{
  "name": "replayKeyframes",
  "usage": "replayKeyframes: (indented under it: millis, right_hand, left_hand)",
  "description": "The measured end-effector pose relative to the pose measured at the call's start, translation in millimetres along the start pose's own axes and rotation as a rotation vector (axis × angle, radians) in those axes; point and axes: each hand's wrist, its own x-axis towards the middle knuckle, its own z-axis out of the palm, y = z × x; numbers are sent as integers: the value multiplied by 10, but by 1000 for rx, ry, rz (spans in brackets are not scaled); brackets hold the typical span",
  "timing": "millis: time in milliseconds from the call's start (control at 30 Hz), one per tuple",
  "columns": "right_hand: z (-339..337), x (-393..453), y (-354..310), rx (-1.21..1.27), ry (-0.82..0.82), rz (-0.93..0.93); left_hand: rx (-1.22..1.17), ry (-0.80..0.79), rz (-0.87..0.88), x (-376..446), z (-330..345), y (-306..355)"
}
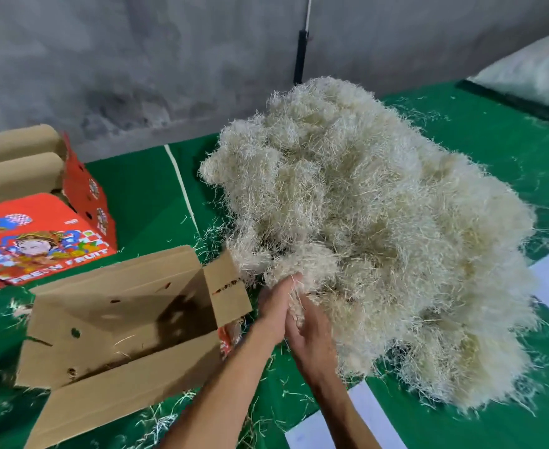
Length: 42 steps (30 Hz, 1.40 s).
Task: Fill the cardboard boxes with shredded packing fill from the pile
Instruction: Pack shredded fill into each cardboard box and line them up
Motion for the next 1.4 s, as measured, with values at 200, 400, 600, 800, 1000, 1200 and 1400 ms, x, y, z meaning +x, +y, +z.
replayKeyframes:
  millis: [200, 400, 600, 800, 1000, 1200, 1400]
  right_hand:
    - [91, 69, -506, -49, 82, -123]
    - [258, 225, -1023, -104, -17, -100]
    - [395, 453, -1776, 517, -81, 179]
    - [695, 278, -2334, 416, -176, -32]
    - [849, 385, -2494, 425, -77, -64]
    - [988, 233, -2650, 342, -158, -223]
    - [1176, 268, -2661, 472, -237, 2]
  left_hand:
    - [-247, -55, 155, -286, -471, 663]
    - [-242, -104, 319, -730, -1166, 1196]
    - [-131, -88, 342, -1123, -1720, 1282]
    - [502, 145, 228, -1319, -2132, 915]
    - [156, 396, 687, -1629, -2487, 929]
    - [49, 501, 648, -1431, -2405, 990]
    - [134, 335, 473, -1521, -2295, 1091]
